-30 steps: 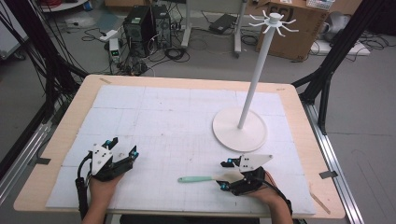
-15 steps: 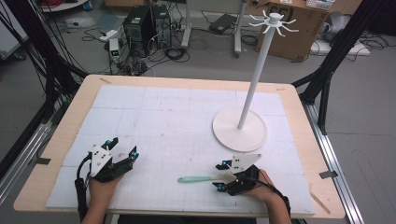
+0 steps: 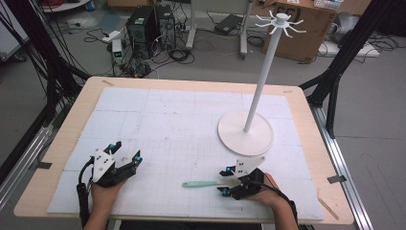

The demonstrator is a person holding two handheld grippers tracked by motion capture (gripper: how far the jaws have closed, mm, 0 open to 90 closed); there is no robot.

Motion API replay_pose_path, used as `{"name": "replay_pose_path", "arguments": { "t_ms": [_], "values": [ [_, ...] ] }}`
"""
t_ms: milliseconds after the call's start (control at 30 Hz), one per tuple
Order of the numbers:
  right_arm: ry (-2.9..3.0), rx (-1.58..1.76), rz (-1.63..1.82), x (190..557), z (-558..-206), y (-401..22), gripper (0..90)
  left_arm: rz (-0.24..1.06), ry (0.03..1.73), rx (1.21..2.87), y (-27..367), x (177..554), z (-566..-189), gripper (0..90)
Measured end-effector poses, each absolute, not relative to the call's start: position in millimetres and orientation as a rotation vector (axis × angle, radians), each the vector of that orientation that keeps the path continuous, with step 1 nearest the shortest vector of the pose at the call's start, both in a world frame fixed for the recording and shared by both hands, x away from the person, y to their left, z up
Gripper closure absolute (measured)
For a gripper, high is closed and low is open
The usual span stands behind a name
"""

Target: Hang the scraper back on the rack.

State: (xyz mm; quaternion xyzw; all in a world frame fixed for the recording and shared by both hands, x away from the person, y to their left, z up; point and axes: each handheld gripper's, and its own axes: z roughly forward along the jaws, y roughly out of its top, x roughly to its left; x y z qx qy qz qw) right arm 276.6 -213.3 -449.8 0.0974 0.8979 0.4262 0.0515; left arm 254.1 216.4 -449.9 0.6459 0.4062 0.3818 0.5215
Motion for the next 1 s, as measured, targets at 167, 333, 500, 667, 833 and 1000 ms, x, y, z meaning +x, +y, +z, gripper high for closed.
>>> {"name": "replay_pose_path", "arguments": {
  "t_ms": [167, 333, 500, 667, 833, 1000],
  "values": [
    [2.752, 0.3, 1.275, 277.0, -450.5, -211.8, 50.9, 0.916, 0.972, 1.549, 216.3, 254.1, -449.9, 26.5],
    [2.752, 0.314, 1.283, 278.0, -450.6, -212.5, 55.7, 0.917, 0.971, 1.55, 216.2, 253.9, -449.9, 26.5],
    [2.749, 0.343, 1.287, 278.6, -450.4, -213.5, 63.2, 0.916, 0.971, 1.55, 216.2, 253.9, -449.9, 26.5],
    [2.752, 0.346, 1.284, 278.6, -450.2, -213.7, 65.4, 0.915, 0.971, 1.549, 216.3, 253.9, -449.9, 26.5],
    [2.755, 0.341, 1.289, 278.7, -450.2, -213.9, 71.4, 0.916, 0.971, 1.55, 216.2, 254.0, -449.9, 26.6],
    [2.757, 0.356, 1.29, 278.1, -450.2, -214.2, 77.2, 0.915, 0.971, 1.55, 216.2, 254.1, -449.9, 26.6]
  ]
}}
